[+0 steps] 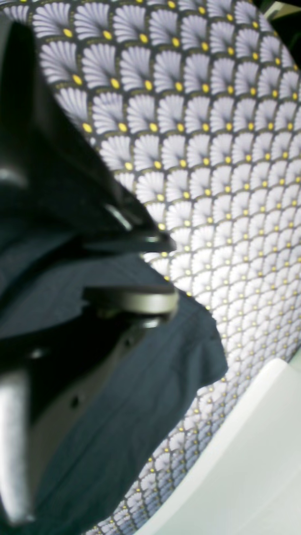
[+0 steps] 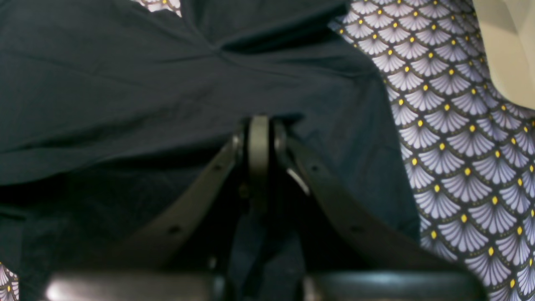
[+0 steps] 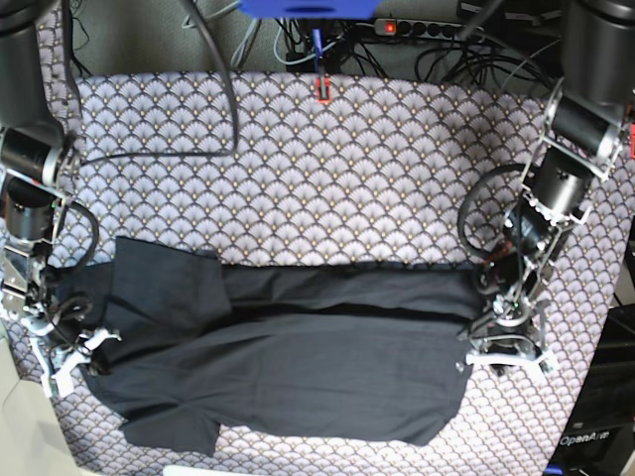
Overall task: Fold the T-shirt properly
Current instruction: 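Lower the folded edge onto the shirt and open both grippers, then raise both grippers away from the folded shirt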
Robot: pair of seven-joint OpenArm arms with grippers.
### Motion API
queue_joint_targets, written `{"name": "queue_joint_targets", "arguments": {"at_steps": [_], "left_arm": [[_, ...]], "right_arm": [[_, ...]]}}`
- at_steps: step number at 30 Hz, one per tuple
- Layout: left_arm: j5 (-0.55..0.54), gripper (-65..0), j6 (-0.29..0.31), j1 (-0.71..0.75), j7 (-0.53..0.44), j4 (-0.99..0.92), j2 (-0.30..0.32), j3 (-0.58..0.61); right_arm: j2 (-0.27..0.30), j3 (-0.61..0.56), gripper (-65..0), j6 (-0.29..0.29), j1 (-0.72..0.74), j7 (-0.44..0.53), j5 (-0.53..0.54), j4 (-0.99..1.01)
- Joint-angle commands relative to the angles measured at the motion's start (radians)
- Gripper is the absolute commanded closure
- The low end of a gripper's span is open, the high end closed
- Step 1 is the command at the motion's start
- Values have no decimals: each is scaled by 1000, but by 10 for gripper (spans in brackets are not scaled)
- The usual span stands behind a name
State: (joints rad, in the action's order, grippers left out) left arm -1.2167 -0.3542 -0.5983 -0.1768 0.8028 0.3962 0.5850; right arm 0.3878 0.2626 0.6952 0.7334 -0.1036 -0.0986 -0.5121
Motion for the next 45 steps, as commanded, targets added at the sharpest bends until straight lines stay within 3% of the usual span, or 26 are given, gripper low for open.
{"name": "queue_joint_targets", "arguments": {"at_steps": [1, 5, 14, 18, 24, 28, 35, 39, 45], "left_arm": [[4, -142, 5, -21, -23, 36, 10, -4], [4, -142, 5, 19, -22, 120, 53, -4], [2, -142, 5, 97, -22, 246, 159, -10], [-4, -142, 5, 186, -23, 396, 252, -13], [-1, -142, 5, 357, -30, 613, 347, -15], [1, -142, 5, 453, -31, 649, 344, -64], [4, -142, 5, 608, -25, 665, 309, -222], [4, -142, 5, 633, -23, 668, 315, -239], [4, -142, 5, 634, -23, 662, 335, -231]], "right_arm": [[15, 2, 0, 3, 38, 32, 13, -18], [15, 2, -10, 3, 35, 32, 13, -18], [15, 5, -268, 3, 1, 8, 17, -21], [21, 8, -332, 3, -58, -37, 21, -24], [32, 117, -339, 3, -246, -80, 21, -196], [-14, 128, -340, 3, -394, -164, 21, -475], [-152, 129, -340, 3, -582, -307, 23, -874], [-191, 129, -340, 3, -595, -331, 21, -893], [-178, 140, -340, 3, -542, -324, 21, -750]]}}
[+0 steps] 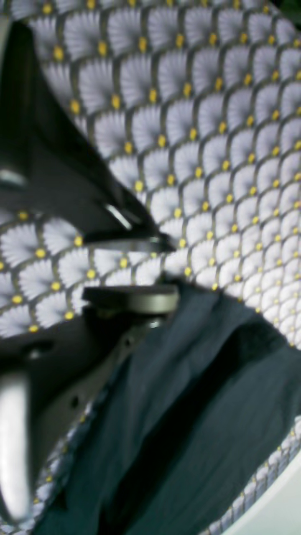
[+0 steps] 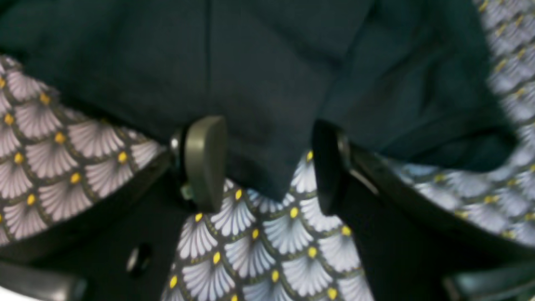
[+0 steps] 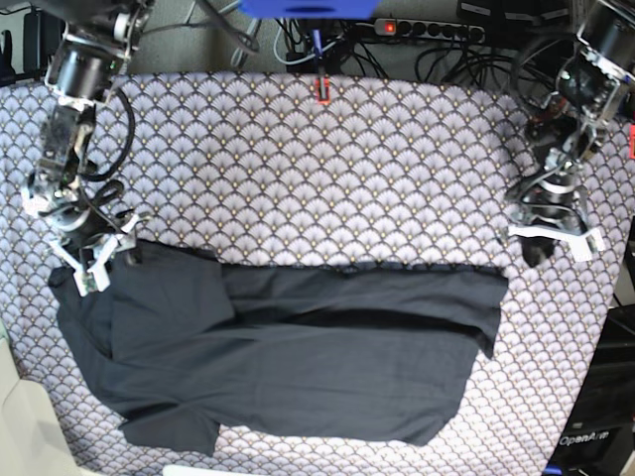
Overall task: Fold the T-shirt properly
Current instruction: 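Raise both grippers away from the folded shirt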
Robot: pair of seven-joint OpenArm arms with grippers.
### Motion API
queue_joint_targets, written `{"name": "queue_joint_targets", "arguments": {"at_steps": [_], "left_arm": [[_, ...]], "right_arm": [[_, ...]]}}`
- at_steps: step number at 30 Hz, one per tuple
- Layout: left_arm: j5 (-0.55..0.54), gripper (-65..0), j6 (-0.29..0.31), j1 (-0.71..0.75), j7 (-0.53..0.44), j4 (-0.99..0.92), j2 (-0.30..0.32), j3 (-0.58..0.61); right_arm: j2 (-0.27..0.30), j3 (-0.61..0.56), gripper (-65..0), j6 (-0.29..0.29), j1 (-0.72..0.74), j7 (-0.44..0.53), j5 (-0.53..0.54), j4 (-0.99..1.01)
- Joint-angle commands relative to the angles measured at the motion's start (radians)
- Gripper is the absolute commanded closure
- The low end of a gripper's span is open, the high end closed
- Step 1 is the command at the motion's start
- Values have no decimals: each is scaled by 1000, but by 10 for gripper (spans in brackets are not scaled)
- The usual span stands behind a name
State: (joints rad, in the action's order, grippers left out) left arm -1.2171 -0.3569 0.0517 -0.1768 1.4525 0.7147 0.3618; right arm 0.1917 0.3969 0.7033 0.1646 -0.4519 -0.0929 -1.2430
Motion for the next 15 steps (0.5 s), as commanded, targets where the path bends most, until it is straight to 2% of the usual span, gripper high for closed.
{"name": "queue_joint_targets", "arguments": {"at_steps": [1, 5, 9, 15], "left_arm": [[4, -142, 8, -16, -23, 12, 16, -10], [4, -142, 8, -16, -23, 18, 19, -8], [4, -142, 8, -16, -23, 14, 16, -13], [4, -142, 8, -20, -23, 12, 16, -14]], "right_arm": [[24, 24, -340, -5, 42, 25, 15, 4], [35, 98, -340, -5, 105, 25, 15, 124], [35, 126, -340, -5, 118, 26, 15, 162], [1, 130, -339, -5, 95, 17, 17, 159]]}}
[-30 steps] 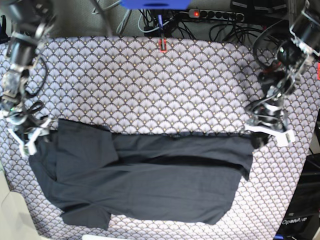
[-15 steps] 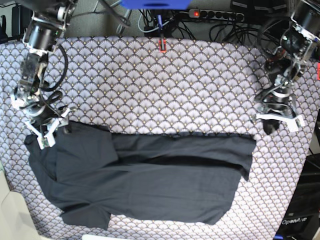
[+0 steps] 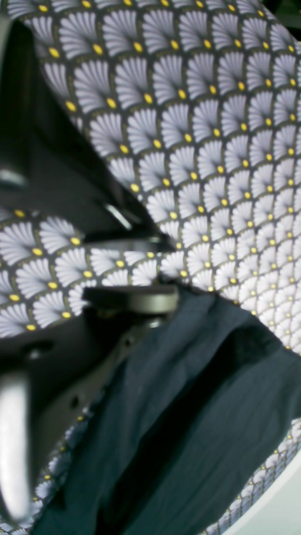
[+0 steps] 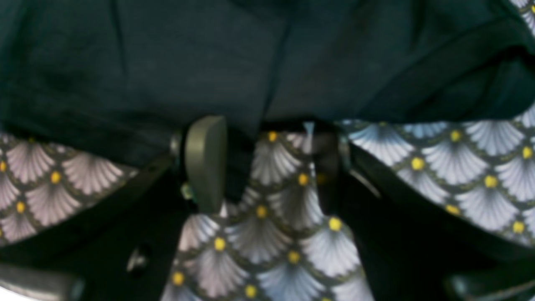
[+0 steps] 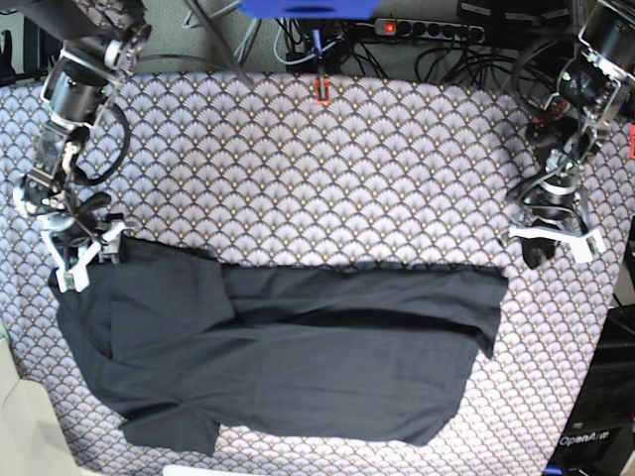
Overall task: Fold the T-shirt properly
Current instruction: 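Raise both grippers away from the folded shirt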
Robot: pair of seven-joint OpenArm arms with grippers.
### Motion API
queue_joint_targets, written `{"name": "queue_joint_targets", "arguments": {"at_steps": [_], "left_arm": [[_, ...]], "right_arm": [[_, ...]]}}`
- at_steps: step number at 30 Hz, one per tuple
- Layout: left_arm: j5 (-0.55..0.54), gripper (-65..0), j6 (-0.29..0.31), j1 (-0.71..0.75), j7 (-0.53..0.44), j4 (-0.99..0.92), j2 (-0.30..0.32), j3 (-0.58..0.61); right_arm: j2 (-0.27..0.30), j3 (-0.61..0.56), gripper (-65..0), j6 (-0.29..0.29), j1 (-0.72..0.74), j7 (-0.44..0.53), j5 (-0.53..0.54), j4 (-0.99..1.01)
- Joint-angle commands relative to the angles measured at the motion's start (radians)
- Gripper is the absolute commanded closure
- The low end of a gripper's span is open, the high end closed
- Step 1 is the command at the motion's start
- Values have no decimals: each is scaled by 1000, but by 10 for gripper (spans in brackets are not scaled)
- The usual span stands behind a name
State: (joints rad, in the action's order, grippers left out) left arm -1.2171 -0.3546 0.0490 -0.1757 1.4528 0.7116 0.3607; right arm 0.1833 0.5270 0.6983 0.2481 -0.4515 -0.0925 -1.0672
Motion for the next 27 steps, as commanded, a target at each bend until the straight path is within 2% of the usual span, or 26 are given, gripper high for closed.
{"name": "queue_joint_targets", "arguments": {"at_steps": [1, 6, 11, 14, 22, 27], "left_arm": [[4, -142, 6, -18, -25, 12, 19, -13], [4, -142, 6, -19, -25, 10, 19, -13], [4, -142, 6, -19, -25, 10, 19, -13], [4, -142, 6, -14, -25, 10, 19, -13], [4, -142, 6, 5, -25, 13, 21, -15], [4, -142, 6, 7, -25, 22, 23, -15]], "right_arm": [[5, 0, -339, 0, 3, 16, 17, -20], [-38, -1, -336, 0, -45, 18, 17, -103], [-54, -6, -327, 0, -57, 23, 17, -112], [-55, -6, -263, 0, -57, 24, 17, -112], [-55, -8, 0, 0, -36, 24, 17, -114], [-52, -9, 0, 0, 13, 16, 12, -118]]}}
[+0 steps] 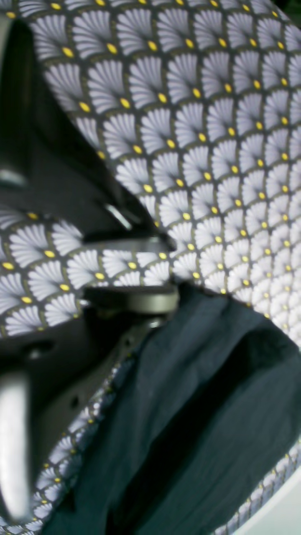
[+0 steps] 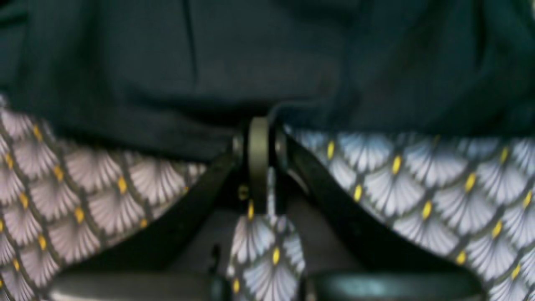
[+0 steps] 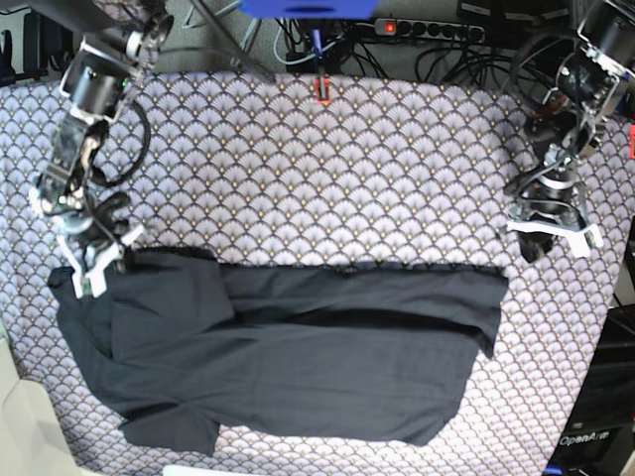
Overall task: Fold the T-shirt properly
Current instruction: 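Raise both grippers away from the folded shirt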
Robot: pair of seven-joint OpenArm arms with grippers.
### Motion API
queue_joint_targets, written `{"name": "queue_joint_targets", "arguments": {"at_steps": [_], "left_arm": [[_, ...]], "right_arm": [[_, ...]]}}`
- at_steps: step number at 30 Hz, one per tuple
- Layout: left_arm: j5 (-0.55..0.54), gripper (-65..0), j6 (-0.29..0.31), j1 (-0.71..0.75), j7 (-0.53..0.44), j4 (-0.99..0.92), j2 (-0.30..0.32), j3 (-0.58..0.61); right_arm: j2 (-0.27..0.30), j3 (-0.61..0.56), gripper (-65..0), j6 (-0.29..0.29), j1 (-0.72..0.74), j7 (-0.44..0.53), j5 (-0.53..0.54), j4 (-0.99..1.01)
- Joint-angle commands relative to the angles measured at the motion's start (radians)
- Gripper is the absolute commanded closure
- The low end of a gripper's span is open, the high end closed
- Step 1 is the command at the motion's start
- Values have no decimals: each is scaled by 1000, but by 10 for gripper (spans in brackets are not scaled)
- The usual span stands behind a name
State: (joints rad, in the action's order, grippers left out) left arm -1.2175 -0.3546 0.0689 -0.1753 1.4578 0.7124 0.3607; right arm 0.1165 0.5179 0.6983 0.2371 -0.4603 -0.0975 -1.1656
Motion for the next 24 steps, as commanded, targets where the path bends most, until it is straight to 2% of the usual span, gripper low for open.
{"name": "queue_joint_targets", "arguments": {"at_steps": [1, 11, 14, 18, 24], "left_arm": [[5, -142, 6, -11, -25, 17, 22, -15], [5, -142, 6, 13, -25, 17, 23, -15], [5, -142, 6, 13, -25, 17, 23, -15], [5, -142, 6, 13, -25, 17, 23, -15], [5, -142, 6, 13, -25, 17, 23, -15]], "right_arm": [[16, -2, 0, 0, 37, 25, 17, -20], [38, -114, 0, 0, 176, 24, 15, -14], [38, -115, 0, 0, 226, 18, 14, -9], [58, -120, 0, 0, 295, -41, 14, 25], [78, -120, 0, 0, 379, -41, 14, 152]]}}
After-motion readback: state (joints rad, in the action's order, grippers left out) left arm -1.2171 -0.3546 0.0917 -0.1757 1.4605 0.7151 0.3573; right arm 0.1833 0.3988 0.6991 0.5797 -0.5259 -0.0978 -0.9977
